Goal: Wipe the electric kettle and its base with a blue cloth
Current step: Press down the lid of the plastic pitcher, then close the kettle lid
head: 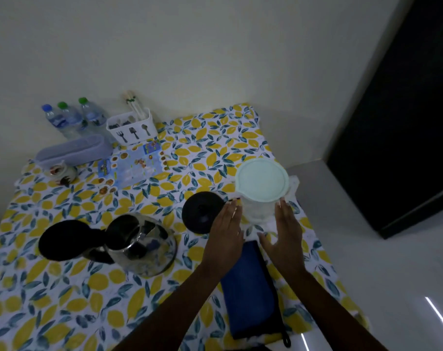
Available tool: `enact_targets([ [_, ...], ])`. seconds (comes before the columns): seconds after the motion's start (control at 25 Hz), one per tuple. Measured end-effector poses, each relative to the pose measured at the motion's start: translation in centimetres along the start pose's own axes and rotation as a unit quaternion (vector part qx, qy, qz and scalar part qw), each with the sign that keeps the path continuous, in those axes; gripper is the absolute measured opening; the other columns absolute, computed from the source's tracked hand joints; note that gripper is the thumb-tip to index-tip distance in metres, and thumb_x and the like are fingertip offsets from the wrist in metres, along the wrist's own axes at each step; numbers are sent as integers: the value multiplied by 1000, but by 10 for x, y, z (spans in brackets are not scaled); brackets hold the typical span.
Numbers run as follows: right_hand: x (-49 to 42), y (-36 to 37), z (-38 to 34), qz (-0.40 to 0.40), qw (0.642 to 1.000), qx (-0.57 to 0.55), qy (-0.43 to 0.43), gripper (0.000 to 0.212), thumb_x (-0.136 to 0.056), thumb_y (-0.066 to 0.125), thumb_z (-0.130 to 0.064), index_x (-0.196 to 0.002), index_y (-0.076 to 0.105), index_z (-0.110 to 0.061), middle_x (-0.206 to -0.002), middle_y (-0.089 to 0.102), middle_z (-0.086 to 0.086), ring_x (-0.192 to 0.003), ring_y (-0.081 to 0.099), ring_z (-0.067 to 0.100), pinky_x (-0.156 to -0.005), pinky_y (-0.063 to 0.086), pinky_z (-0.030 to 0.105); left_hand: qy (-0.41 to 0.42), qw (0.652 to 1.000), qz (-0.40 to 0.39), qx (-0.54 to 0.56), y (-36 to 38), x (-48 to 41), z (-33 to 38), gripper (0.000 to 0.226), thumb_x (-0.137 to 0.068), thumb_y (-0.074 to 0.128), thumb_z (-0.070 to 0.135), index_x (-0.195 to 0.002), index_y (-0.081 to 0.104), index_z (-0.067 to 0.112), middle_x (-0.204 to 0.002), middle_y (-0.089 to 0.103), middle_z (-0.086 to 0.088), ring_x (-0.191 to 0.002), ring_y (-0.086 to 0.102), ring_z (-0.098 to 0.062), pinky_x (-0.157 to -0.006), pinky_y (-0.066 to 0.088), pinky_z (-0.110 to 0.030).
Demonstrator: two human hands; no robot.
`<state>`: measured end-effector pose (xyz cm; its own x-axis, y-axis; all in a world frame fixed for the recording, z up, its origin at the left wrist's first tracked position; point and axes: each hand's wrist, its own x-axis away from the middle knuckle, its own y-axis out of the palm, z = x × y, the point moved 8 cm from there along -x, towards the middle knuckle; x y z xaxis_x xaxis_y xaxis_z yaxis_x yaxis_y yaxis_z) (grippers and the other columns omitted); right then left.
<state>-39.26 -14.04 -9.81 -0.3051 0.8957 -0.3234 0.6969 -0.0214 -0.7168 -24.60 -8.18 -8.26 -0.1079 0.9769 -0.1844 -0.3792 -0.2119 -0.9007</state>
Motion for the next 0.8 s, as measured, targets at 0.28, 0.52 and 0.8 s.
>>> enact_targets([
  [0.28, 48, 64, -80, -121, 992, 2, -31, 97, -81, 70, -45, -151, 9, -17, -160, 10, 4, -148, 10, 20, -118, 22, 47, -54, 998, 19, 19, -51, 68, -77, 56, -100, 41, 28, -151, 19, 18, -159, 12, 6, -147, 4, -10, -121, 16, -35],
  [0.52, 55, 126, -180, -189, 976, -14, -107, 108, -75, 73, -50, -149, 2, -17, -160, 10, 7, -148, 10, 24, -116, 26, 48, -71, 993, 91, 15, -132, 118, -141, 49, -100, 44, 24, -146, 34, 12, -155, 34, -9, -146, 25, -24, -119, 27, -43],
  [0.8, 50, 171, -233, -218, 973, 1, -82, 115, -69, 81, -45, -151, 9, -8, -160, 11, 9, -148, 12, 25, -118, 25, 43, -152, 963, 220, -45, -217, 170, -211, 57, -93, 58, 20, -144, 36, 8, -155, 31, -15, -147, 21, -31, -117, 26, -45],
])
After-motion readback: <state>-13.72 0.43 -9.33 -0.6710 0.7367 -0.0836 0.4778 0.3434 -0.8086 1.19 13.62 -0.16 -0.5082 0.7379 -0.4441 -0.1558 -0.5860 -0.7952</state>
